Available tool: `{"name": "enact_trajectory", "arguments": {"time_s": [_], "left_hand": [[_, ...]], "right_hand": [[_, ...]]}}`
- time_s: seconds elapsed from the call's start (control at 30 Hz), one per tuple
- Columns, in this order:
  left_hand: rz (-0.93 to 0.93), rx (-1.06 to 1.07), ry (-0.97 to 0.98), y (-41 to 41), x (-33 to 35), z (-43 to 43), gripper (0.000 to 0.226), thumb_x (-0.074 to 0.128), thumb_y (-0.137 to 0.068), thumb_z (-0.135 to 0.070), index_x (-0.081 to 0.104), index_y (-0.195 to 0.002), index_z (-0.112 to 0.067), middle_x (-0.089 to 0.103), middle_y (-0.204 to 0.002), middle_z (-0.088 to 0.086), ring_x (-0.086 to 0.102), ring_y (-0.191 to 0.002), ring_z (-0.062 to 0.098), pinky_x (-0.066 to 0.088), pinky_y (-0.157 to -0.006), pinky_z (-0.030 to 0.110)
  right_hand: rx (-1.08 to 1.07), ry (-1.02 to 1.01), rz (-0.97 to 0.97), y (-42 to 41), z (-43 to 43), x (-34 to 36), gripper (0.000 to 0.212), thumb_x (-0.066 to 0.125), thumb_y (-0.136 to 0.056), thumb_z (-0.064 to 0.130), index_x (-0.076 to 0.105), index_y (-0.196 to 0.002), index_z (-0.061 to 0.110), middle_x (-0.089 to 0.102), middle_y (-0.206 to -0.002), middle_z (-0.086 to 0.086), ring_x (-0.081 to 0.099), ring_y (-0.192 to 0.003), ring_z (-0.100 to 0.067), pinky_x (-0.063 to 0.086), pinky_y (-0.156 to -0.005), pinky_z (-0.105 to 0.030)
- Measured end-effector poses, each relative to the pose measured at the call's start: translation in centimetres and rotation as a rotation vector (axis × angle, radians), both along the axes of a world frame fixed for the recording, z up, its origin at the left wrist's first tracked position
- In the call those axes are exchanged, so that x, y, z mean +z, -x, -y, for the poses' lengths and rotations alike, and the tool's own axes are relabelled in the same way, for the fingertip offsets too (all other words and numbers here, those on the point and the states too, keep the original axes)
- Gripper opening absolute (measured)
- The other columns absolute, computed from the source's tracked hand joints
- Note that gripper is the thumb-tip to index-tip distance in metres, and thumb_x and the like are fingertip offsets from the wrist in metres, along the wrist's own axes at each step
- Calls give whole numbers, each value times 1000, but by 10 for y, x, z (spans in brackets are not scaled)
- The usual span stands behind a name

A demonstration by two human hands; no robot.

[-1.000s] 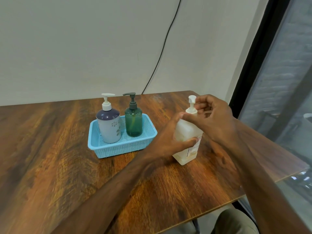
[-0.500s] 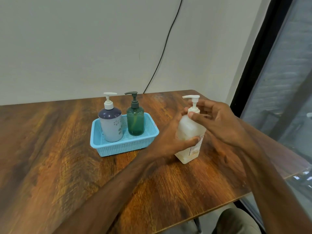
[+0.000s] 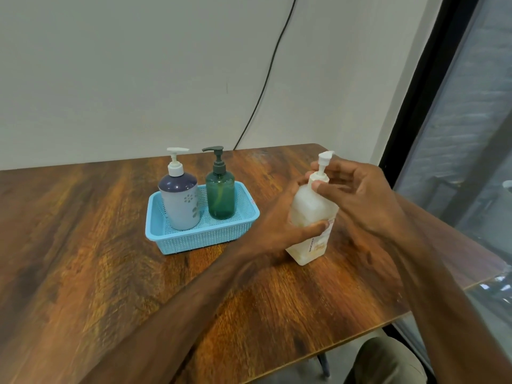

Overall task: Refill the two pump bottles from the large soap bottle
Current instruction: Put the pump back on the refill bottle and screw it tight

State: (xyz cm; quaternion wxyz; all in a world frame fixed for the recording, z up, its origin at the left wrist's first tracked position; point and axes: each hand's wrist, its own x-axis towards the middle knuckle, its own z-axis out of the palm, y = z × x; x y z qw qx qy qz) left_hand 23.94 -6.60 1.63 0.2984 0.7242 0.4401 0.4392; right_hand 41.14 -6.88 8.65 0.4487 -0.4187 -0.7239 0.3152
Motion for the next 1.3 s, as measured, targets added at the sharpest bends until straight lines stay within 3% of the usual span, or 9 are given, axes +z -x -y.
{"name": "enact_trajectory", "arguments": {"time_s": [0.13,0.27,0.4,0.57,0.77,0.9,1.1,1.2,1.3], "left_hand": [[2,-2,-2,1,-1,1,73,84,-87,-33,36,-141,-45,58,-132,-19,64,-118,3,62,-94,39],[6,1,-1,1,0,2,82,84,-86,-34,32,-149,-41,59,-133,-15,64,-118,5,62,-93,40],[14,-7,10,1,1,0,82,84,-86,-36,32,-149,-42,59,-131,-15,64,-117,6,63,-92,41],[86,-18,55,3,0,1,78,85,-84,-34,36,-144,-44,65,-129,-8,69,-114,13,63,-90,46],[51,-35,69,4,4,1,81,87,-82,-34,36,-144,-45,61,-132,-10,66,-117,11,62,-93,43],[102,-105,154,9,4,-4,85,89,-83,-22,38,-150,-35,66,-131,-6,68,-118,11,61,-96,42],[119,-106,211,14,2,-5,83,88,-83,-24,39,-149,-31,66,-132,-5,68,-118,11,61,-97,41],[80,-58,191,9,1,-3,75,87,-83,-29,39,-140,-38,62,-131,-8,67,-115,10,63,-91,35],[85,-31,173,5,-2,-3,72,88,-82,-32,42,-136,-36,63,-130,-7,67,-116,13,64,-90,38]], "right_hand": [[-214,-107,52,10,-2,-7,49,85,-73,44,68,-114,23,70,-99,10,67,-91,-8,60,-82,-33],[15,7,-20,-2,-7,-1,45,76,-85,33,66,-127,21,73,-112,6,68,-107,-10,55,-97,-43],[-25,-64,-9,-2,-6,-3,31,77,-84,32,73,-114,24,75,-105,8,69,-101,-13,58,-91,-43],[-106,-167,-48,9,-2,-8,24,80,-82,33,73,-105,29,72,-88,16,65,-86,-9,56,-73,-24],[152,31,128,-20,-13,12,30,74,-85,33,74,-114,26,73,-116,12,66,-111,-10,52,-100,-43],[315,124,190,-27,-21,22,29,70,-91,21,73,-120,18,68,-128,9,62,-122,-12,47,-105,-40],[334,209,-4,-18,-16,13,31,66,-92,6,68,-123,6,76,-112,-1,69,-109,-10,53,-82,-13],[265,175,-111,-15,-7,4,30,66,-90,6,69,-120,5,76,-108,5,70,-101,-2,54,-75,-12],[164,91,-129,-10,-3,-6,31,69,-90,11,70,-121,7,76,-110,6,71,-102,-5,58,-81,-19]]}}
